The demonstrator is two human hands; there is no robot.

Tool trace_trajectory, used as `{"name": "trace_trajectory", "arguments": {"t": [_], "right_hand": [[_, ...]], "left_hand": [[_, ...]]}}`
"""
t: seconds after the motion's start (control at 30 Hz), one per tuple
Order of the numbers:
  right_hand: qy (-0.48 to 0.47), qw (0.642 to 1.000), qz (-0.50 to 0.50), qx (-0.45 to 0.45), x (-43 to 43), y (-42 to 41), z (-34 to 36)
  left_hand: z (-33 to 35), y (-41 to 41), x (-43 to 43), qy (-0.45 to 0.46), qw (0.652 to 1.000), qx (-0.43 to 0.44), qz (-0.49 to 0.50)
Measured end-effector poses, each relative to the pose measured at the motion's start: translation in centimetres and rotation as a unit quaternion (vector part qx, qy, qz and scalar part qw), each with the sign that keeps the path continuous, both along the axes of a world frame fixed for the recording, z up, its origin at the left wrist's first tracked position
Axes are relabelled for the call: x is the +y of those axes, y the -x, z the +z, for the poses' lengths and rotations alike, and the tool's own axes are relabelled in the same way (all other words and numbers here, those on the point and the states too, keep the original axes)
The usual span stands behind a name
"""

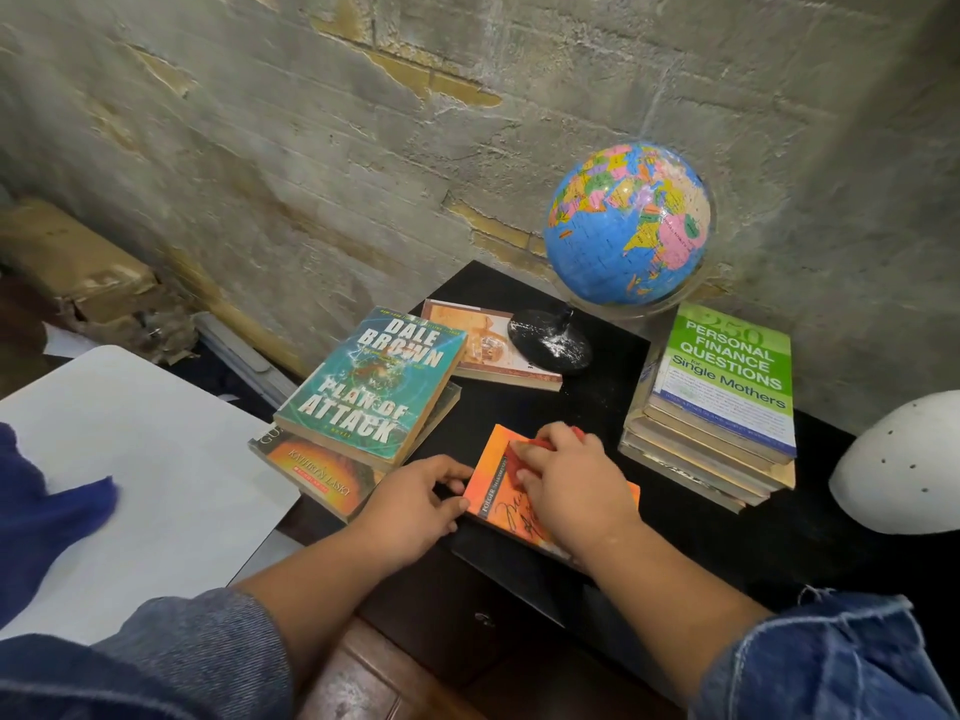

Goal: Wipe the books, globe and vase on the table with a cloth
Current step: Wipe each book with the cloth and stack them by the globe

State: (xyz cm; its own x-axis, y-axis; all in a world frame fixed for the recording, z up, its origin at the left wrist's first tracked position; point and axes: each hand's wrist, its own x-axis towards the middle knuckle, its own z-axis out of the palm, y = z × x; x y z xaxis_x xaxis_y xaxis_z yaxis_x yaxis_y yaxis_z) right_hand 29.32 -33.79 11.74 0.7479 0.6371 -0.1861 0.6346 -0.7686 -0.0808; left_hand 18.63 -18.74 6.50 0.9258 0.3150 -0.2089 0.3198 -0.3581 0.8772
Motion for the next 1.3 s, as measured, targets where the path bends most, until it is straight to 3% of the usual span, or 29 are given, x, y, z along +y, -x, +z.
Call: {"name": "trace_trajectory", "arguments": {"t": [0.13, 0.3, 0.47, 0.63, 0.8, 0.93, 1.1, 1.23, 1.3], "right_hand": [[0.023, 0.991, 0.133, -0.006, 0.7, 1.8, -0.1], [-0.011, 1.0, 0.011, 0.002, 1.1, -0.3, -0.3], [0.009, 0.991, 0.136, 0.004, 1.5, 1.3, -0.6], [-0.016, 1.0, -0.008, -0.001, 1.5, -1.0, -0.5], [0.006, 0.993, 0.113, 0.024, 0.5, 0.1, -0.3], [-0.02, 0.999, -0.041, 0.005, -2.0, -1.3, -0.5], [-0.032, 0.998, 0.053, 0.032, -5.2, 1.2, -0.9], [-0.046, 0.996, -0.07, 0.003, -7.9, -0.5, -0.8], [-0.041, 0.998, -0.052, -0.003, -8.5, 0.1, -1.0]], "left_hand": [[0.2, 0.1, 0.0, -0.003, 1.0, 0.003, -0.003], [0.2, -0.1, 0.1, 0.013, 1.0, 0.011, 0.011], [0.0, -0.2, 0.2, 0.023, 0.999, 0.012, 0.028], [0.3, -0.2, 0.0, 0.032, 0.999, 0.022, 0.032], [0.3, -0.3, 0.1, 0.028, 0.999, 0.024, 0.034], [0.3, -0.3, 0.1, 0.031, 0.999, 0.023, 0.039], [0.3, -0.2, 0.1, 0.028, 0.999, 0.023, 0.034], [0.4, -0.3, 0.0, 0.027, 0.999, 0.028, 0.036], [0.4, -0.3, 0.0, 0.021, 0.999, 0.033, 0.035]]}}
